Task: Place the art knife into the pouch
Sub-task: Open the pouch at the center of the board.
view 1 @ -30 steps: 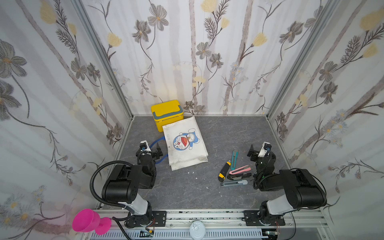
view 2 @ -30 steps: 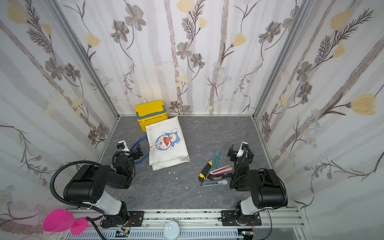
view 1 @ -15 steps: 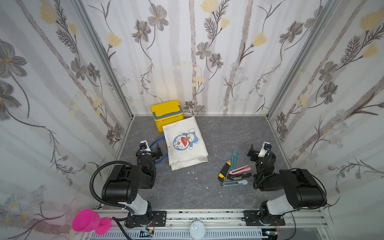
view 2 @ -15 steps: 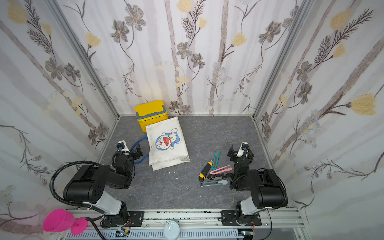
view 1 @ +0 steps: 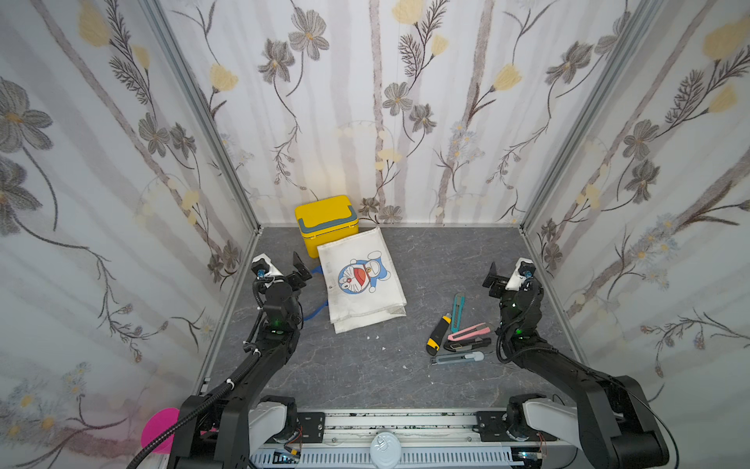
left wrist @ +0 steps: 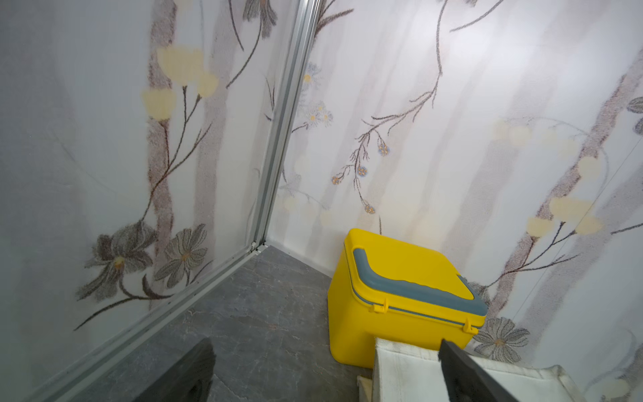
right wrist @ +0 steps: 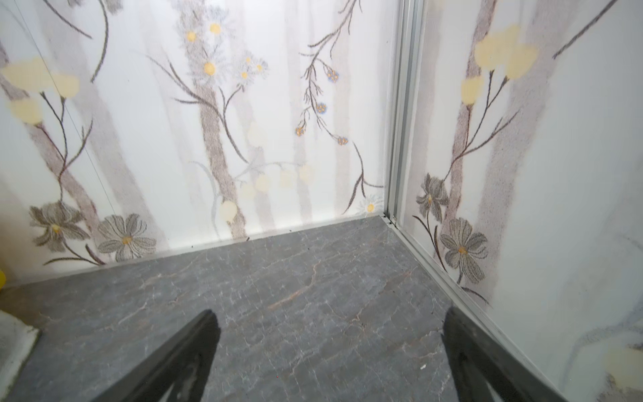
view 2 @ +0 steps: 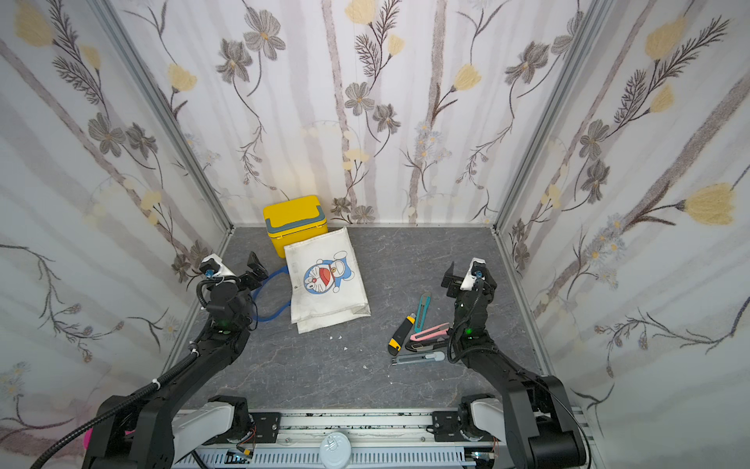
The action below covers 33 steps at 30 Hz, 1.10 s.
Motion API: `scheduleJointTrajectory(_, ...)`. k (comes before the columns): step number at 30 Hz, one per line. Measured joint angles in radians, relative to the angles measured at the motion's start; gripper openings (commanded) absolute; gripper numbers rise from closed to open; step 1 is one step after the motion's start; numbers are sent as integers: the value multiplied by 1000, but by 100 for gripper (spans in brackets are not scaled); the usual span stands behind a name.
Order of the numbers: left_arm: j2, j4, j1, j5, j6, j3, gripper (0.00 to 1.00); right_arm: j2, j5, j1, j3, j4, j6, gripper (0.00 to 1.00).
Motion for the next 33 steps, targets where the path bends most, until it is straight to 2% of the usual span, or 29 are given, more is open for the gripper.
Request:
scheduleJointTrajectory(7, -41, -388, 8, 37, -149, 68, 100, -73, -92, 107, 165, -398, 104, 99)
scheduleJointTrajectory(12, -16, -513, 71, 118, -196, 69, 100, -77, -163, 208, 241, -621, 162, 99)
scheduleJointTrajectory(17, 68, -546, 209, 267, -242, 69, 100, -18, -231, 312, 376, -814, 183, 99)
scheduleJointTrajectory(22, 166, -517, 330, 407, -297, 69, 100, 0, -265, 373, 415, -919, 184, 99)
scheduleJointTrajectory(26, 251, -470, 352, 489, -319, 82, 98, 5, -266, 385, 426, -976, 184, 100)
scheduleJointTrajectory(30, 346, -430, 383, 542, -322, 100, 86, 18, -253, 386, 436, -1026, 184, 99)
scheduleJointTrajectory(33, 392, -428, 389, 568, -322, 101, 84, 23, -240, 386, 441, -1055, 183, 100)
